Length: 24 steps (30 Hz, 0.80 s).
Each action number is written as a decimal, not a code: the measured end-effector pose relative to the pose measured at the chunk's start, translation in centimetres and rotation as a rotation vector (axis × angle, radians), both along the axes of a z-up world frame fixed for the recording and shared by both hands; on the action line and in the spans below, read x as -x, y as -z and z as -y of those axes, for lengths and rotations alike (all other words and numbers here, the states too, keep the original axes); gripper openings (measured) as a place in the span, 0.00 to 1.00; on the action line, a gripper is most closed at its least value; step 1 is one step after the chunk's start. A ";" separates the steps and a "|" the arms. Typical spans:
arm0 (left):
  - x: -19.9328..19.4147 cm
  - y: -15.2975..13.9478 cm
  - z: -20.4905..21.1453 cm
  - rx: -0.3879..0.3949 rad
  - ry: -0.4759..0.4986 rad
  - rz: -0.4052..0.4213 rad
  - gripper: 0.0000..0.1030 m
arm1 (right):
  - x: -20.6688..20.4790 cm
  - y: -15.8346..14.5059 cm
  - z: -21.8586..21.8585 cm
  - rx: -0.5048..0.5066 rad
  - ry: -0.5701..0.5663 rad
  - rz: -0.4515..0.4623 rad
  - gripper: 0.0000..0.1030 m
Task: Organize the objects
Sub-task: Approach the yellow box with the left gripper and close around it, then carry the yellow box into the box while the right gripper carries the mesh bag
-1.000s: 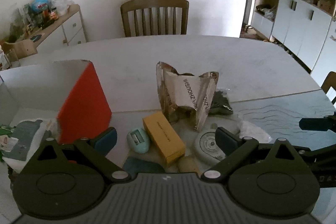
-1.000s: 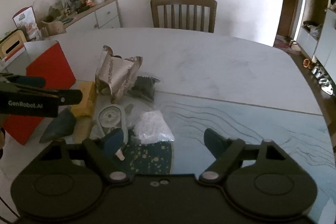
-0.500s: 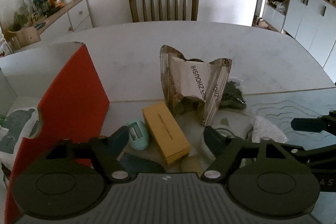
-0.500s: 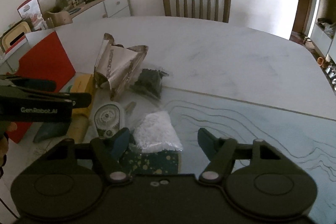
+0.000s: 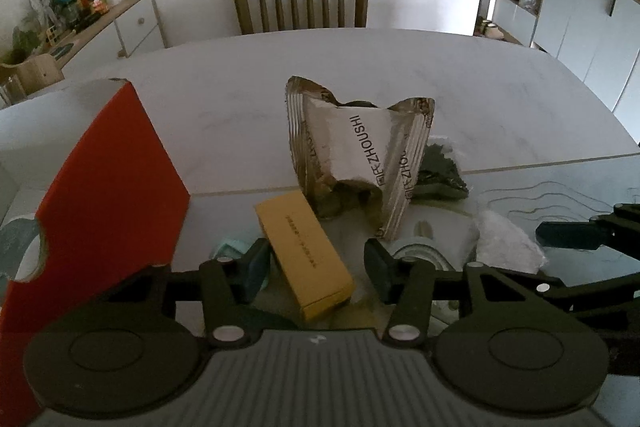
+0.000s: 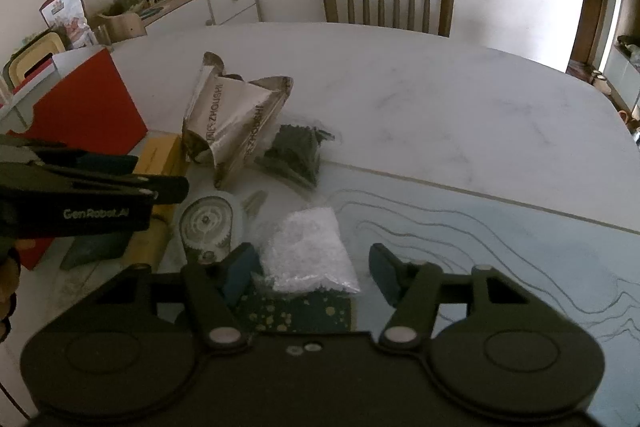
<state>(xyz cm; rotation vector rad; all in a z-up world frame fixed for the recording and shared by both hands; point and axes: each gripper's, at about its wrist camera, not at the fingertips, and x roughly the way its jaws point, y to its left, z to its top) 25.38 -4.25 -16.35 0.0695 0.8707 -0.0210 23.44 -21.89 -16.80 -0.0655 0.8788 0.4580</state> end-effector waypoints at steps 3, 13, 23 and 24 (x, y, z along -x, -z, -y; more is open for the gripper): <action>-0.3 0.2 -0.3 0.013 -0.003 -0.007 0.44 | -0.1 0.2 -0.2 0.009 0.004 0.000 0.58; -0.4 0.2 -1.3 0.035 -0.038 -0.009 0.30 | 0.0 0.1 -0.4 -0.002 0.012 0.008 0.37; 0.5 -0.8 -1.8 0.066 -0.051 -0.014 0.28 | 1.2 -1.6 0.3 -0.025 0.062 0.010 0.30; 0.7 -1.0 -1.9 0.069 -0.049 -0.012 0.28 | 1.4 -1.8 0.5 -0.031 0.069 0.011 0.29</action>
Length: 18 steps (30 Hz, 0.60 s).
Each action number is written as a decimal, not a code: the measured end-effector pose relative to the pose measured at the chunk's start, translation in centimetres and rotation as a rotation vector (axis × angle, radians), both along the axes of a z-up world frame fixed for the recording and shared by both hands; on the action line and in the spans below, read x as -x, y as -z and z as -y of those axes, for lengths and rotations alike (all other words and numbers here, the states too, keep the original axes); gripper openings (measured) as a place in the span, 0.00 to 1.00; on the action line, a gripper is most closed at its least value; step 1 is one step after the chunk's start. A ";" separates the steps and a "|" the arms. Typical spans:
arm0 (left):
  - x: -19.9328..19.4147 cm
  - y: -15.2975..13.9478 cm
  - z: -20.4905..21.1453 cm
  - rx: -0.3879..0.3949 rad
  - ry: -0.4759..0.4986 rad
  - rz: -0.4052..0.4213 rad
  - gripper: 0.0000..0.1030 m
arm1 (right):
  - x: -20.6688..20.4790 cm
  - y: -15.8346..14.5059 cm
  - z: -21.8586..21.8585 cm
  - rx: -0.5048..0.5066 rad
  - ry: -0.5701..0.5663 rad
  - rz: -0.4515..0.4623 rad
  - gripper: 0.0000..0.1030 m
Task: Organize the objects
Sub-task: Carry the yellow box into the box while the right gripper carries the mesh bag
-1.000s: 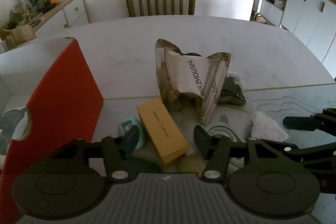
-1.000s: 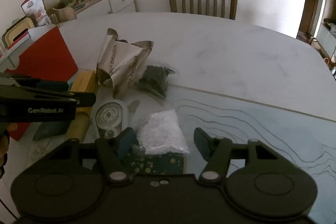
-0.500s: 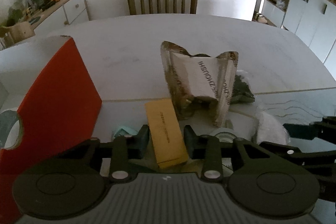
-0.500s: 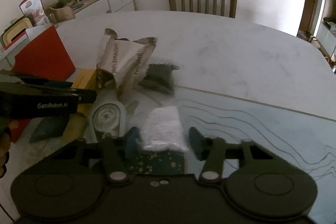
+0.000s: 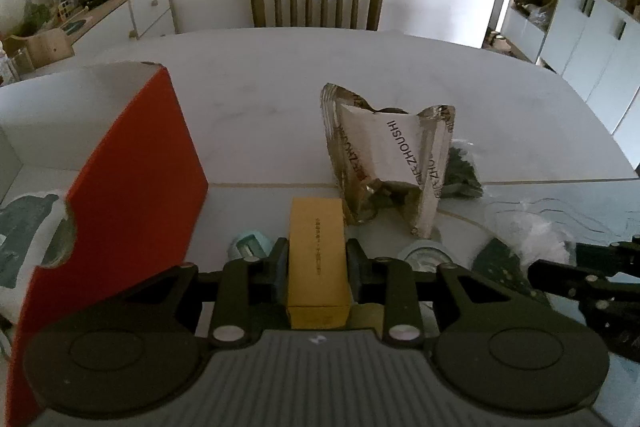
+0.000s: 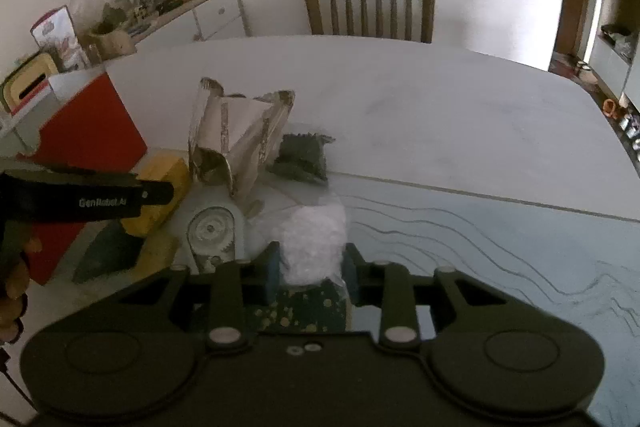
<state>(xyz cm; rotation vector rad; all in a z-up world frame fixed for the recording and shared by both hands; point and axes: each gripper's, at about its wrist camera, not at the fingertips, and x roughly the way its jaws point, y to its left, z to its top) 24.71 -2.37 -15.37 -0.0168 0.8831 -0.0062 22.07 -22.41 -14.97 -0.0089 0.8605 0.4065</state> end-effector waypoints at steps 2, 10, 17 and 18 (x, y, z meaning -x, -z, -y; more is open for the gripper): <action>0.5 -0.4 -0.1 0.009 0.003 0.003 0.28 | 0.5 -0.5 0.3 -0.014 0.013 0.000 0.29; 2.7 -2.9 -1.1 0.051 0.018 0.017 0.28 | 3.2 -3.1 -0.1 -0.035 0.021 0.023 0.29; 5.2 -5.7 -2.8 0.087 0.042 0.047 0.28 | 5.4 -6.0 -1.5 -0.056 0.012 0.044 0.29; 5.5 -6.1 -3.1 0.093 0.045 0.052 0.28 | 5.7 -6.5 -1.9 -0.053 0.009 0.049 0.29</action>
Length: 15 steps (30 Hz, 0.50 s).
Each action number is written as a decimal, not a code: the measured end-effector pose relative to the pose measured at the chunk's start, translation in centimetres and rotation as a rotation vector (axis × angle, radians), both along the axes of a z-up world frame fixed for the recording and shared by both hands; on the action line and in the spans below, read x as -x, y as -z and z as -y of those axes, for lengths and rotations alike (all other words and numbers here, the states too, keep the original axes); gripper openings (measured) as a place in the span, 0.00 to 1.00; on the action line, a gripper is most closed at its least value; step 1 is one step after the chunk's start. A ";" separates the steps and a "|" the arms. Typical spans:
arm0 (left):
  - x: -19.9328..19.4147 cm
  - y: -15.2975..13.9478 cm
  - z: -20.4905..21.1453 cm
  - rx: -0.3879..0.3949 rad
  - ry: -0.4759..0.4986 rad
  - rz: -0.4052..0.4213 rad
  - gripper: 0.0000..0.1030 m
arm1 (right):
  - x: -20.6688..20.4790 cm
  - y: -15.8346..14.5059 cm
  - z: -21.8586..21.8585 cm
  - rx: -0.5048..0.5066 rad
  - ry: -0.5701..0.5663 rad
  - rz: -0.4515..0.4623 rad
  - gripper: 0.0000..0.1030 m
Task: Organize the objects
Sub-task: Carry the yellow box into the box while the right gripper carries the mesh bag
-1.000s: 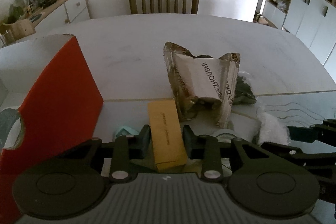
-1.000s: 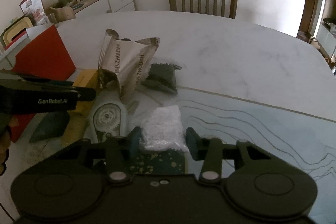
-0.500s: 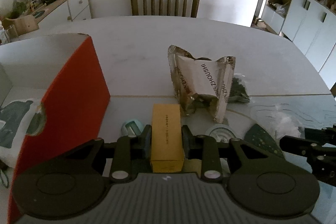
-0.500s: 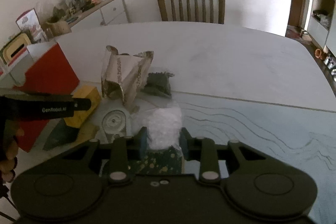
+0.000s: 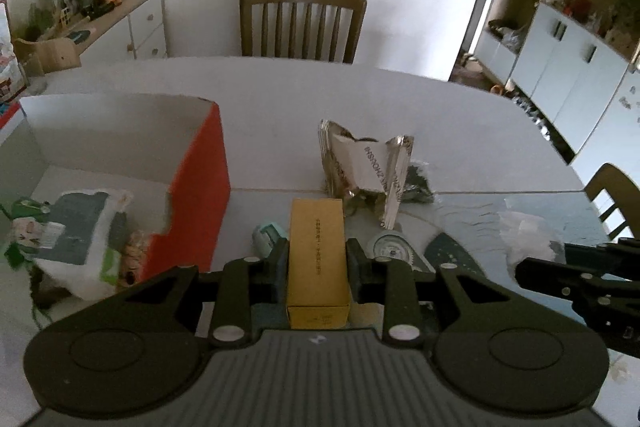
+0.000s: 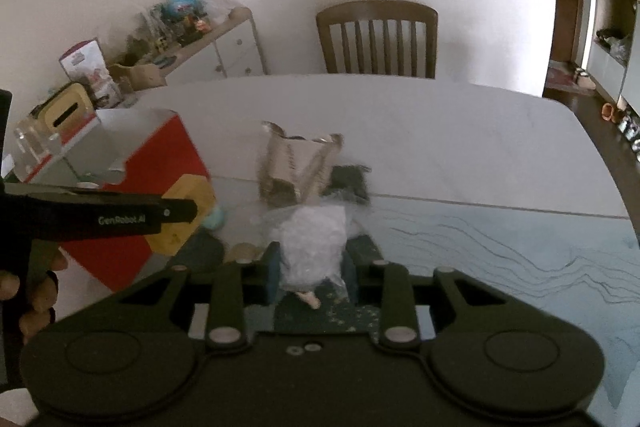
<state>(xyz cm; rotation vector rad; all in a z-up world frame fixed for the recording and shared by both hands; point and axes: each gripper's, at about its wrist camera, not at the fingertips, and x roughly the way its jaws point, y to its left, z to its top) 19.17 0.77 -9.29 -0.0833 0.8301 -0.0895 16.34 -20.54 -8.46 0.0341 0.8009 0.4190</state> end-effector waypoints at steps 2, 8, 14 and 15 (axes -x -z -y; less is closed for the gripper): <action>0.6 -0.7 -0.7 0.008 0.005 0.009 0.28 | 0.5 -0.9 -0.8 0.006 -0.008 0.012 0.29; 2.1 -2.9 -3.4 0.042 0.020 0.035 0.28 | 1.7 -3.2 -3.4 0.012 -0.029 0.033 0.29; 2.8 -4.8 -6.5 0.055 0.022 0.062 0.28 | 2.5 -5.4 -7.1 0.017 -0.072 0.065 0.29; 2.9 -5.0 -7.0 0.051 0.023 0.065 0.28 | 2.6 -5.7 -7.8 0.016 -0.079 0.071 0.29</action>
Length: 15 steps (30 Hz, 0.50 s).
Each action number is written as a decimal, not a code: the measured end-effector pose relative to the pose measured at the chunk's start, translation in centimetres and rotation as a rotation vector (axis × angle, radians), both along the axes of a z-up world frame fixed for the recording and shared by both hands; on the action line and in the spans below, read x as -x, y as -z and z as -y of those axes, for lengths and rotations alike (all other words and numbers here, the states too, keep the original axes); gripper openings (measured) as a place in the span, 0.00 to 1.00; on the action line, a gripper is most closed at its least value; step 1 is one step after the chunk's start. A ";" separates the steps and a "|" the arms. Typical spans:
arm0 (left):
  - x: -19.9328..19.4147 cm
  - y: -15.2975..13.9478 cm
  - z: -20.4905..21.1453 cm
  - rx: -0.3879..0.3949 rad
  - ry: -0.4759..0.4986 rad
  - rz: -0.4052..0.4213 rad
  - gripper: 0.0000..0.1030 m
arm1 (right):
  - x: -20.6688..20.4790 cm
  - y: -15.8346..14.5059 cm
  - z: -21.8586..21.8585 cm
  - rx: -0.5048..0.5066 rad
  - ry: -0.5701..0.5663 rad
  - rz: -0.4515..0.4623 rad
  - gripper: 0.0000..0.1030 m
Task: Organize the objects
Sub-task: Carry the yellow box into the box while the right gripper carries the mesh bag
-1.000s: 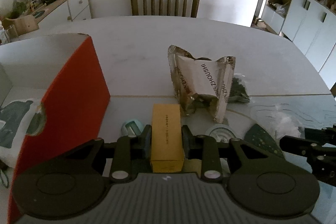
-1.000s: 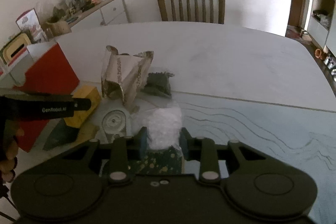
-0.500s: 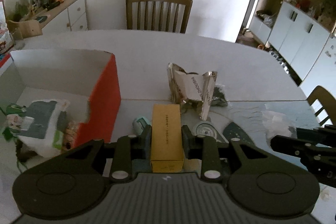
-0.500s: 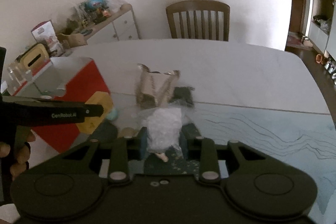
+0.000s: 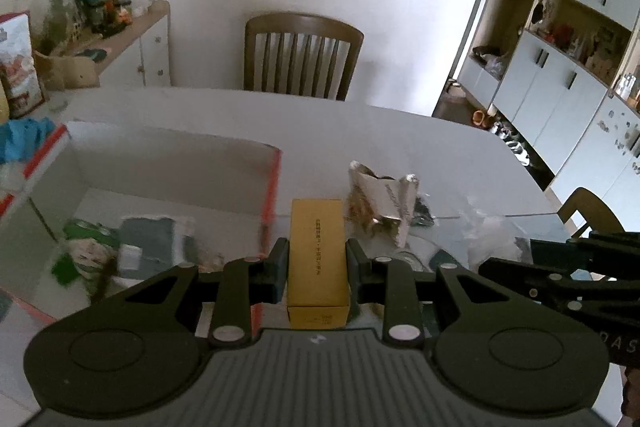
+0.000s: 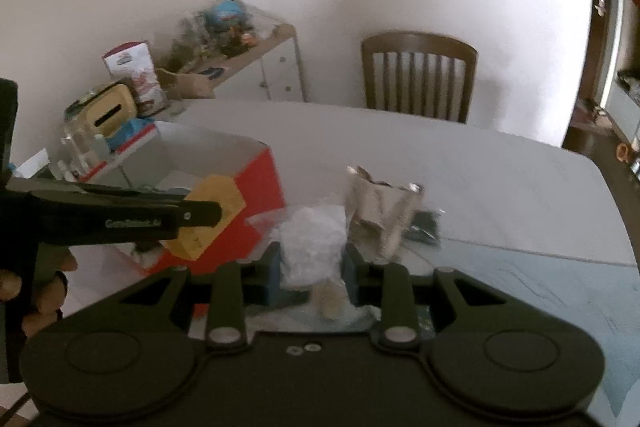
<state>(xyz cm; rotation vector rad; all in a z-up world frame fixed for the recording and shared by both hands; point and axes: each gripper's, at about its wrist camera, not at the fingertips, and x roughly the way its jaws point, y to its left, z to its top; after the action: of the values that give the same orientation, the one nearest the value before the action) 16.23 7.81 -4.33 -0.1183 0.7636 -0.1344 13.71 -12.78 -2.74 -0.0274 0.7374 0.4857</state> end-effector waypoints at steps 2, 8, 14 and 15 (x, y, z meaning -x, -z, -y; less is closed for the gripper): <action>0.2 -0.3 -1.1 -0.010 -0.003 0.006 0.28 | 0.1 -0.4 -1.2 0.003 -0.013 0.005 0.29; 0.5 -0.7 -5.0 -0.029 -0.025 0.006 0.28 | 0.4 -1.1 -5.2 0.014 -0.052 0.015 0.29; 0.0 -0.6 -8.9 -0.044 -0.063 0.002 0.28 | 0.5 -1.1 -8.9 0.024 -0.087 0.017 0.29; -0.1 -0.5 -9.5 -0.050 -0.070 0.003 0.28 | 0.4 -1.1 -9.5 0.025 -0.092 0.017 0.29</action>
<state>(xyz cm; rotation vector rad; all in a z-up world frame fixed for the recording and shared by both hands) 16.38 17.34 -3.80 -0.0975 0.7586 -0.0488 13.29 -3.25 -1.67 -0.0890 0.7281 0.5632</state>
